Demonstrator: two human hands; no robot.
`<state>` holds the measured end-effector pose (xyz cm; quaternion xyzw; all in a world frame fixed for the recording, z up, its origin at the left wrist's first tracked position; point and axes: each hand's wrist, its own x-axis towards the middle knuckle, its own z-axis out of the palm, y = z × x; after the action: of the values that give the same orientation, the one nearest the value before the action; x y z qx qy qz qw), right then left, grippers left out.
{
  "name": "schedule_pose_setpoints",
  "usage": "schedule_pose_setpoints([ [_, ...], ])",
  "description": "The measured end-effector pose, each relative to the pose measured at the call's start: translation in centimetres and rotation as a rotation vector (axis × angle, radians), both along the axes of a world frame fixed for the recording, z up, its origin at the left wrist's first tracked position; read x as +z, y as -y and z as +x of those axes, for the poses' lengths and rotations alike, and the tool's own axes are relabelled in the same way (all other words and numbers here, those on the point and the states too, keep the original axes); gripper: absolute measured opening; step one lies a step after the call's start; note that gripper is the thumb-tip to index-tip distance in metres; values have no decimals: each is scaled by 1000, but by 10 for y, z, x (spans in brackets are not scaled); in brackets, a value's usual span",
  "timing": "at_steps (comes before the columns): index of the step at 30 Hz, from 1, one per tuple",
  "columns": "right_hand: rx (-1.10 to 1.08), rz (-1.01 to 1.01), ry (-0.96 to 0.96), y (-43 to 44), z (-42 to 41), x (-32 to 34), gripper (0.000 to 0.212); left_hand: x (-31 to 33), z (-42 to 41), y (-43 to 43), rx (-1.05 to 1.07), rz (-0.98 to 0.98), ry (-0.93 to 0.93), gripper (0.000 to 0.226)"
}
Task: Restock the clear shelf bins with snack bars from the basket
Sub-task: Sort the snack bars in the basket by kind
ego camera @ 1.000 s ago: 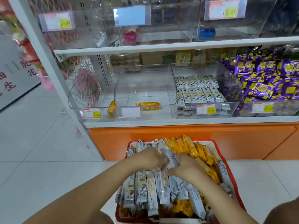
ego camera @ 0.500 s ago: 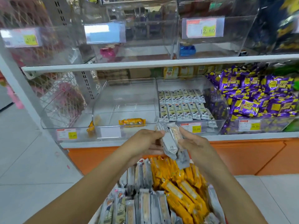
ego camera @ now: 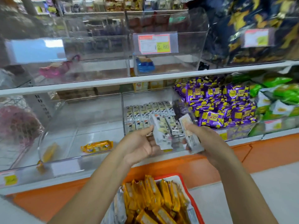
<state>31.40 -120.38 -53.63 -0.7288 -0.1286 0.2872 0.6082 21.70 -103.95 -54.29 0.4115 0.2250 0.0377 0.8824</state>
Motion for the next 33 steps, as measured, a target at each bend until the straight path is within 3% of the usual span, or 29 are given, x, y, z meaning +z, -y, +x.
schedule_pose_setpoints([
  [2, -32, -96, 113, -7, 9, 16, 89, 4, 11, -9, 14, -19, -21, 30],
  [7, -10, -382, 372, -44, 49, 28, 58, 14, 26, -25, 22, 10, -4, 31],
  [12, -24, -909, 1055, -80, 60, 5, 47, 10, 34, -37, 101, 2, -53, 40],
  [15, 19, -1092, 1235, -91, 59, -10, 48, 5, 37, -47, 118, 27, -85, 40],
  [24, 136, -986, 983, -90, 63, -26, 27, 11, 37, -50, 108, 247, -63, 5],
  [26, 105, -767, 980, -90, 61, -17, 20, 10, 39, -51, 123, 299, -45, 5],
  [27, 101, -566, 875, -92, 60, -13, 23, 9, 41, -52, 136, 336, -34, 6],
  [29, 193, -178, 469, -97, 52, -1, 29, 10, 42, -53, 168, 407, -30, 16],
  [31, 328, -44, 205, -104, 45, 5, 34, 10, 42, -57, 203, 431, -22, 17],
  [33, 345, -34, 178, -113, 44, 4, 39, 9, 41, -61, 195, 540, -50, 13],
])
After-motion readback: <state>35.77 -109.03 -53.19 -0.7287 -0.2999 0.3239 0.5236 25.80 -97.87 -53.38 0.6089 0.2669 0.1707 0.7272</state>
